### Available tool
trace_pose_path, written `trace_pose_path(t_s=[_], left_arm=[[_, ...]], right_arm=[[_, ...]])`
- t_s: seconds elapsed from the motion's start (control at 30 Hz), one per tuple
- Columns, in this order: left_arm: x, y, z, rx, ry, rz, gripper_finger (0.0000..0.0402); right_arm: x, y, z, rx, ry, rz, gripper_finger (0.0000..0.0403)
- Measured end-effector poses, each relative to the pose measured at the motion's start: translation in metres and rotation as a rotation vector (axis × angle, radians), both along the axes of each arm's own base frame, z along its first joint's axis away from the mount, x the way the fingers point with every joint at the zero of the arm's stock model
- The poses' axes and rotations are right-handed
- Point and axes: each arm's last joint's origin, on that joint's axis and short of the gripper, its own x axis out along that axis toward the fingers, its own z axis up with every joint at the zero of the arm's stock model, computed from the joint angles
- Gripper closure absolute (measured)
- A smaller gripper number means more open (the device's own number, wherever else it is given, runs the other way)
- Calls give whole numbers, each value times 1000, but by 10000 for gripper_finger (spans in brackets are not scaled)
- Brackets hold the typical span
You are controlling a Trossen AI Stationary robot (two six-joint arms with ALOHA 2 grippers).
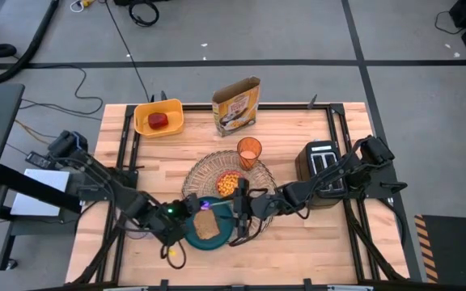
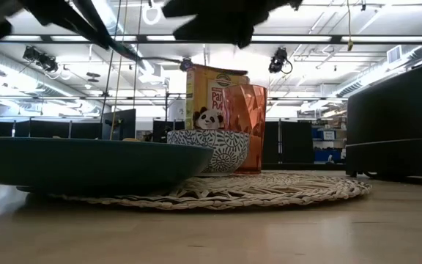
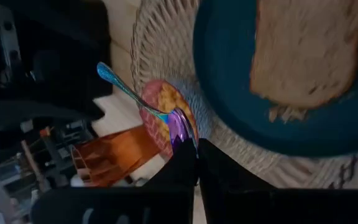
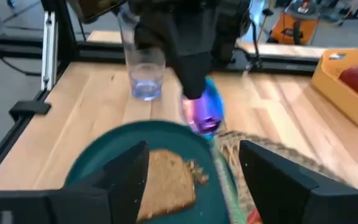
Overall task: Arrange a breakfast setting
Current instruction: Put the violet spoon on the placemat to the right of the red bowl
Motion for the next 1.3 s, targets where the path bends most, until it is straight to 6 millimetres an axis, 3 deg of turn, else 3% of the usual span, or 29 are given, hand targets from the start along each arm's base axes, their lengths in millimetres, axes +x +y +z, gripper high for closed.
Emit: trace_pose_path(t_s=[0.13, 0.4, 0.8, 1.17, 1.3], left_arm=[[11, -1, -7, 46, -2, -20, 390], [25, -3, -17, 146, 6, -81, 391], [30, 2, -16, 158, -1, -83, 390], [33, 2, -15, 147, -20, -82, 389], [33, 2, -15, 134, -26, -69, 385]], right_arm=[[-5, -7, -14, -8, 60, -43, 169], [-2, -20, -18, 10, 109, -23, 204], [-1, -25, -21, 28, 142, -1, 269], [0, -29, -21, 63, 148, 1, 382], [1, -30, -21, 98, 151, 11, 385]])
